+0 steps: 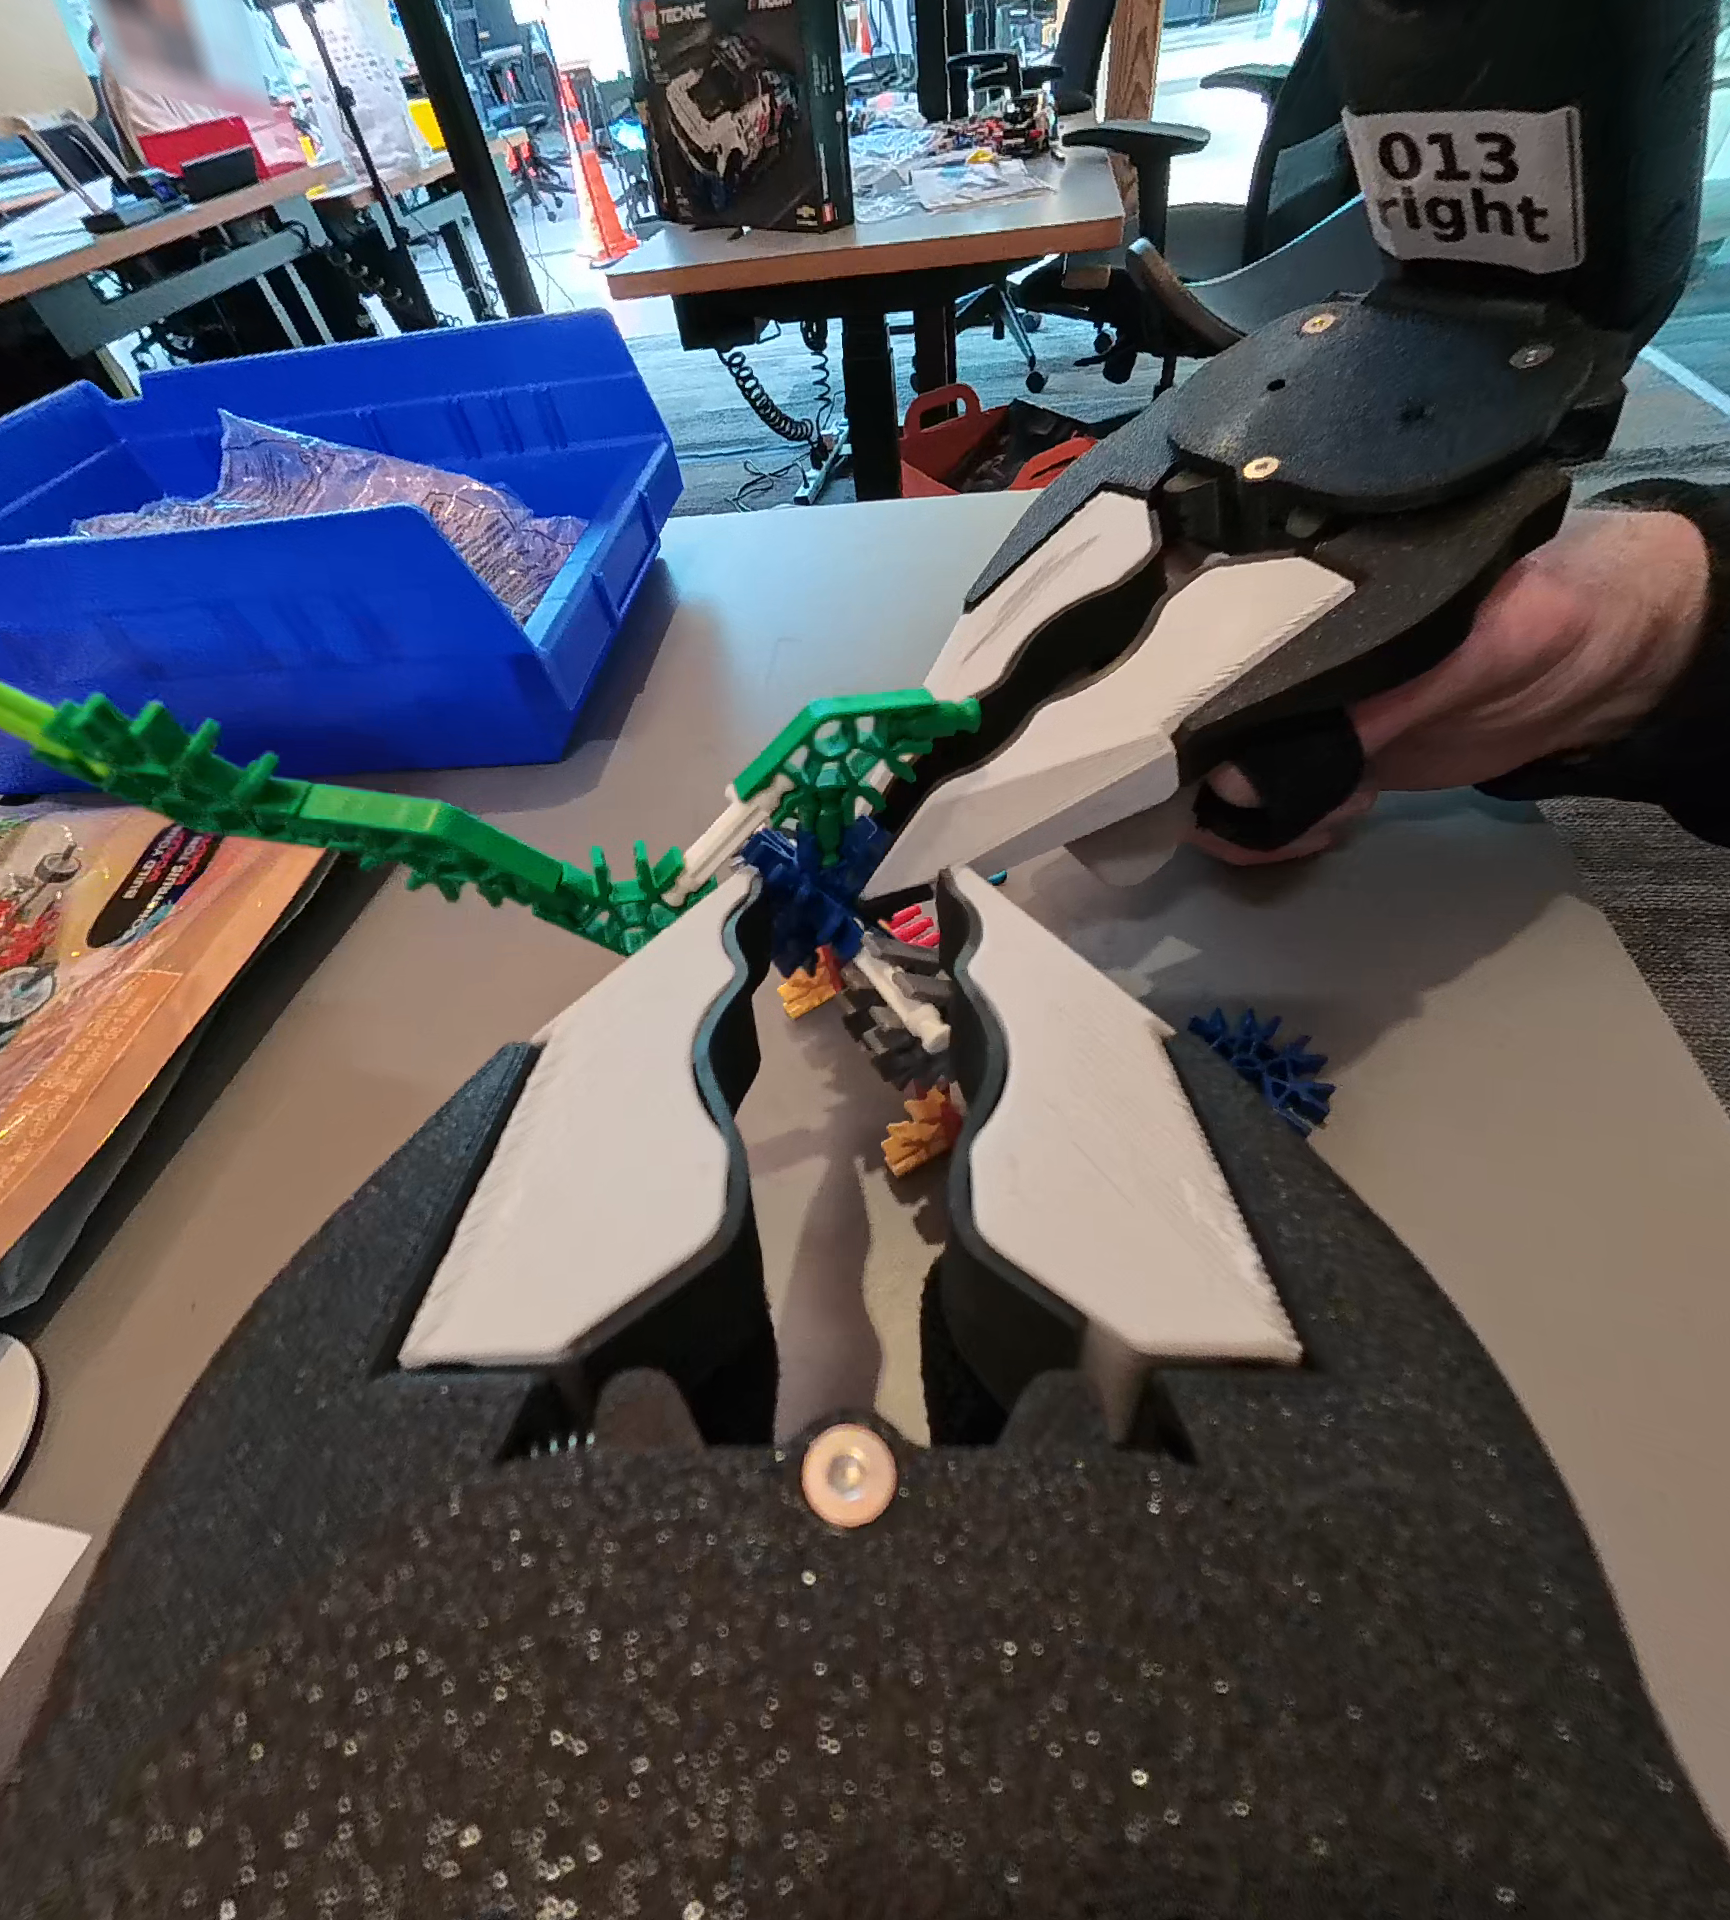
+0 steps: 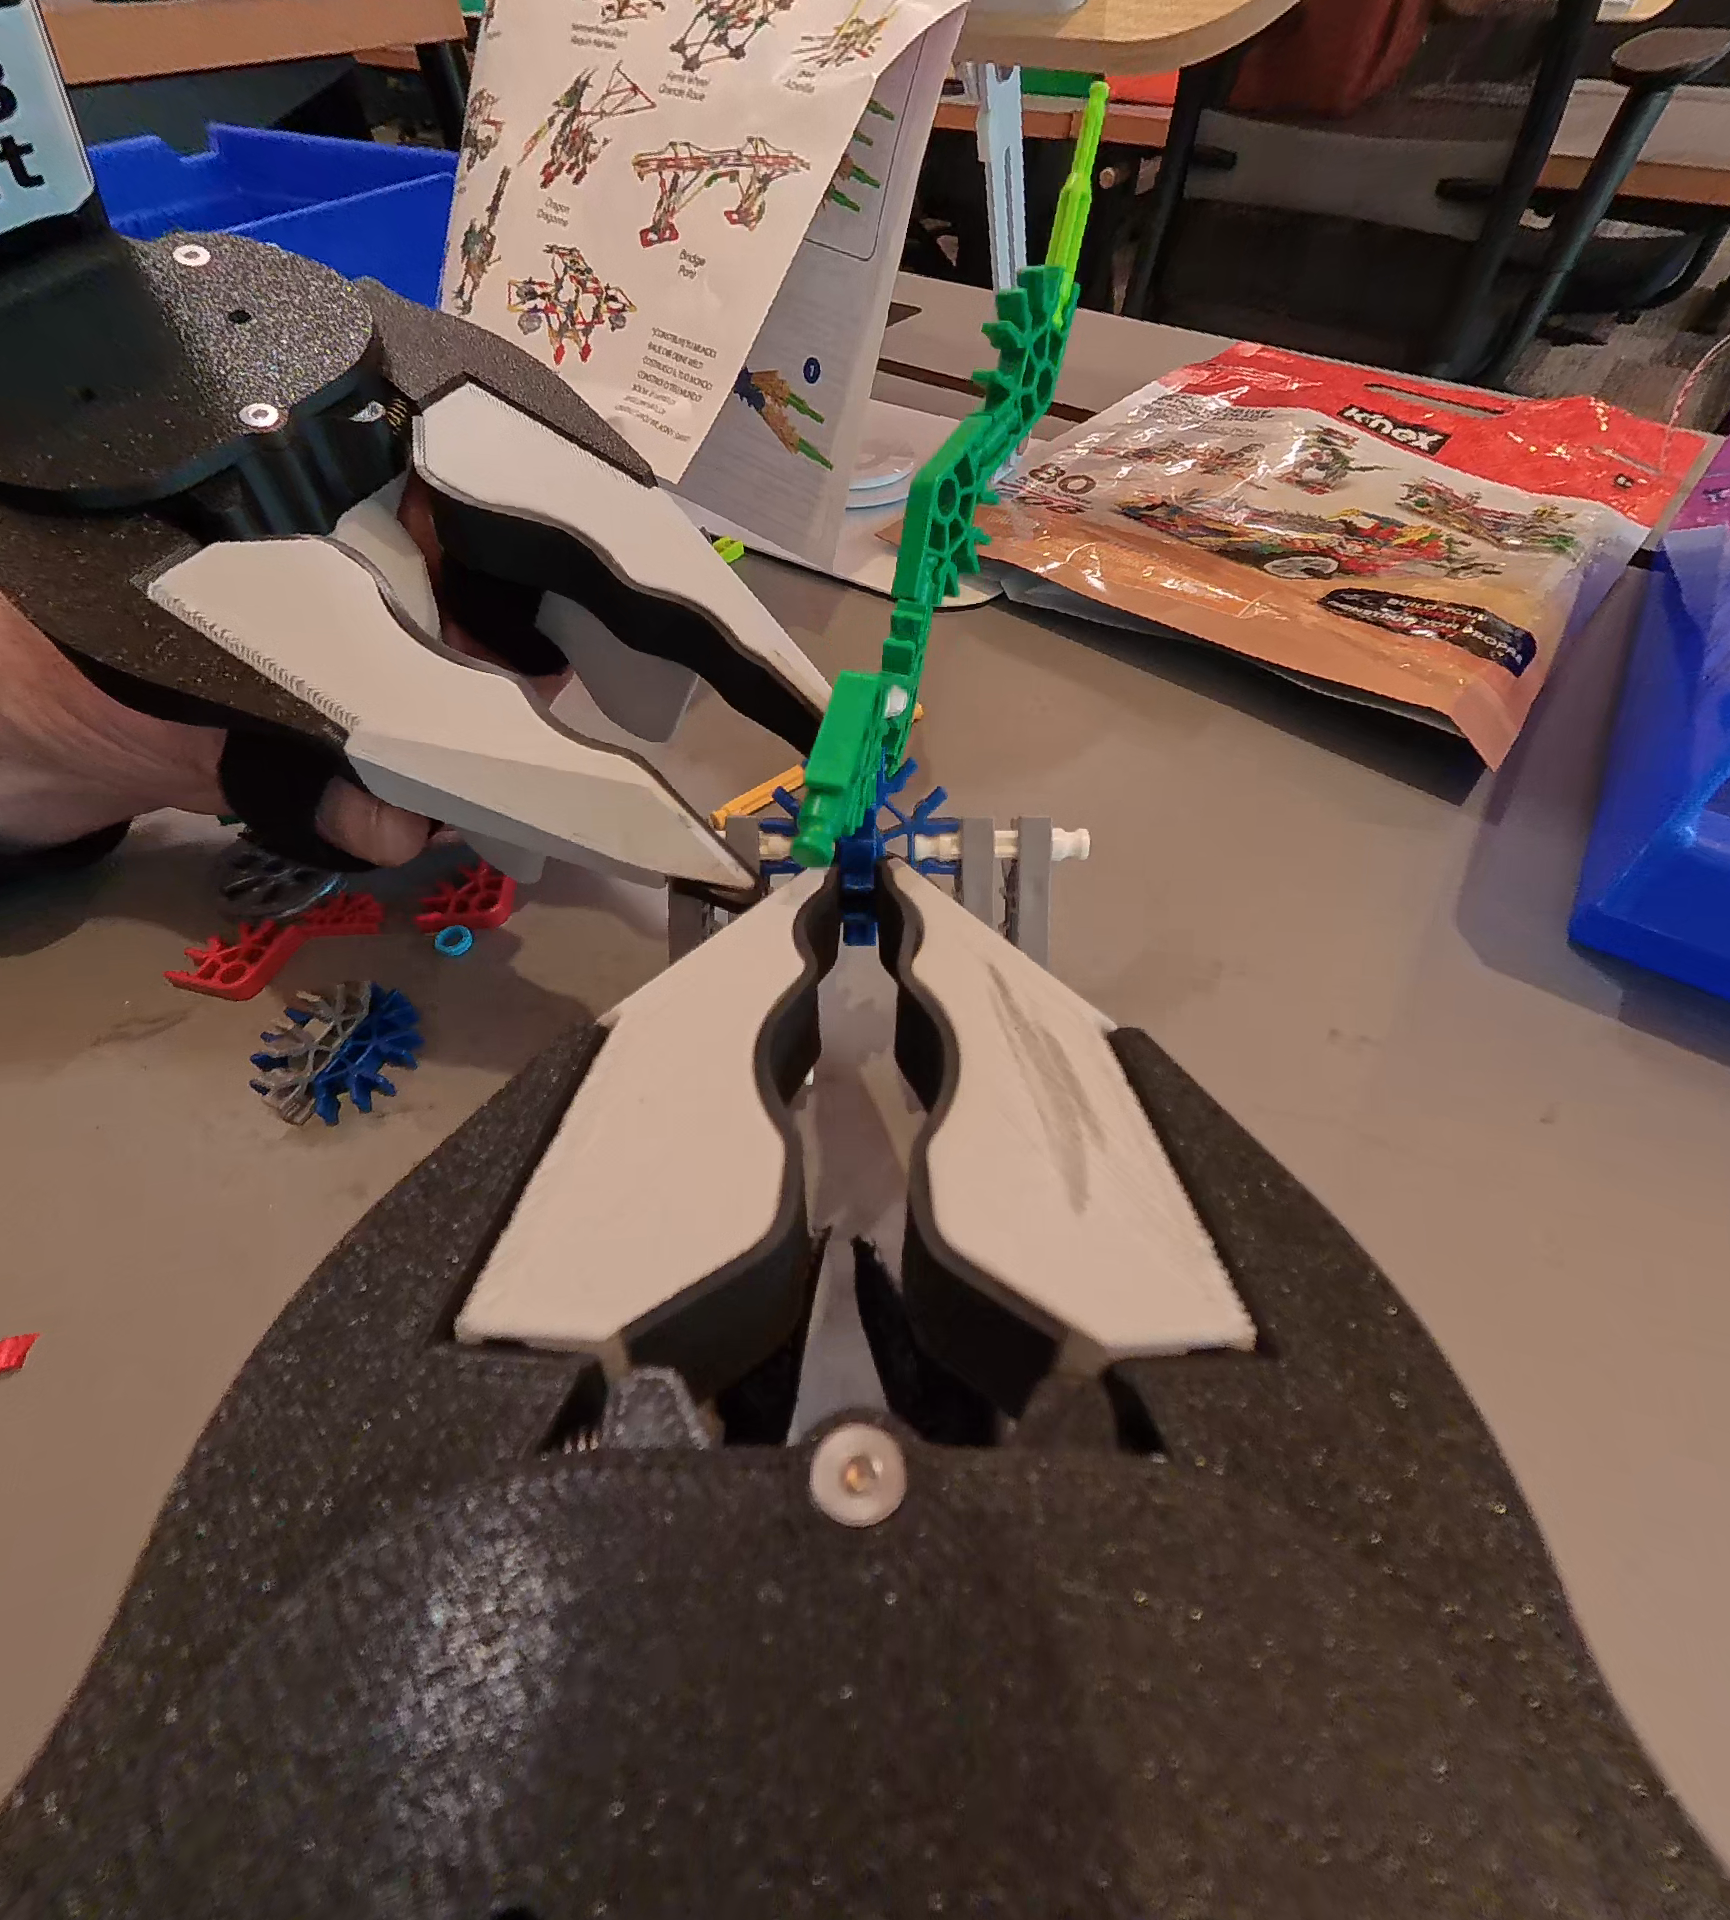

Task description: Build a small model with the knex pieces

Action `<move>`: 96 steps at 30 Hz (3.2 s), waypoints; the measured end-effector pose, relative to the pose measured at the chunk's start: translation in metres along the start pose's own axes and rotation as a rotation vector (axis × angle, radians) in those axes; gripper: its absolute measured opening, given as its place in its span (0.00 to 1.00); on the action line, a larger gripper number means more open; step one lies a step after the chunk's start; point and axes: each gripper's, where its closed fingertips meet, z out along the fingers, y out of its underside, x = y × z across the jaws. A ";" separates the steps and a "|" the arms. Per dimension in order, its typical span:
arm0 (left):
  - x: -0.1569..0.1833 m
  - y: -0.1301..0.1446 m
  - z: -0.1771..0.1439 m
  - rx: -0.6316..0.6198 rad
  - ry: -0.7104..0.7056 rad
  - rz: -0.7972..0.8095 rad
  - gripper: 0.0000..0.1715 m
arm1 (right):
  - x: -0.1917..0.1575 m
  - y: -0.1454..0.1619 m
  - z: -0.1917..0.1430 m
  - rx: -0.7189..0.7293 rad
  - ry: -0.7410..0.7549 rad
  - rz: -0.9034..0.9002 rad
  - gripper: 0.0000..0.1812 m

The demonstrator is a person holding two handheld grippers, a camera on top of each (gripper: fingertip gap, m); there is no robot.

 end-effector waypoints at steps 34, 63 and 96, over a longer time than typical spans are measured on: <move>0.005 0.000 -0.003 0.002 0.038 0.051 0.25 | -0.001 0.002 0.001 -0.012 -0.029 0.024 0.03; 0.006 -0.002 -0.001 0.022 0.034 0.022 0.21 | 0.000 0.002 0.002 -0.019 -0.029 0.013 0.03; -0.023 -0.002 -0.015 0.087 0.044 -0.152 0.24 | -0.009 0.008 -0.016 -0.025 -0.208 -0.005 0.03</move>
